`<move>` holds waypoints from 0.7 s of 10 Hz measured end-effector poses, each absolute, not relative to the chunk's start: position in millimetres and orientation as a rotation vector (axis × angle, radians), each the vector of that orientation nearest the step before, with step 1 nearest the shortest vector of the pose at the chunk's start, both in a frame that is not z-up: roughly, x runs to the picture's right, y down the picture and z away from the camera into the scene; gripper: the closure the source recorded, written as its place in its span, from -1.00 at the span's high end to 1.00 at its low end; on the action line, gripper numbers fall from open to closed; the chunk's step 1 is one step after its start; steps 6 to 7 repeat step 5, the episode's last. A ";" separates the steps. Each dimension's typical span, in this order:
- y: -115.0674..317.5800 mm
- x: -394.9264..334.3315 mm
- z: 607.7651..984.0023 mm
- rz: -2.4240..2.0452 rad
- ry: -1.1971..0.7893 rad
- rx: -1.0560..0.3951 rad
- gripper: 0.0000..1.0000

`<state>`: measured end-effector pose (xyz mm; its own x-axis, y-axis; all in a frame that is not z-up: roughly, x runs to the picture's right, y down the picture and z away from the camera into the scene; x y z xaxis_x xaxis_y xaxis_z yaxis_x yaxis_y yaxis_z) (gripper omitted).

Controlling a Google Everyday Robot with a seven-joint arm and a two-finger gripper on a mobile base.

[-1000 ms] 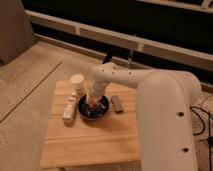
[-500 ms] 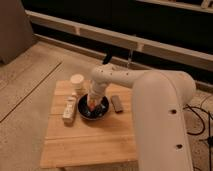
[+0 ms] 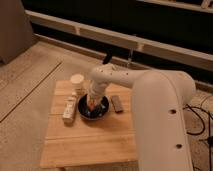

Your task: Place the pepper in the ceramic bowl

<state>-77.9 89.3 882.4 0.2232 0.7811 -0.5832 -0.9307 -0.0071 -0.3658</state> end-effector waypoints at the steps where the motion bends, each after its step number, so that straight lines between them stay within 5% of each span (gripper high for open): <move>1: 89.4 -77.9 882.4 1.370 0.235 -0.793 0.60; 7: 89.3 -77.6 882.4 1.370 0.235 -0.792 0.60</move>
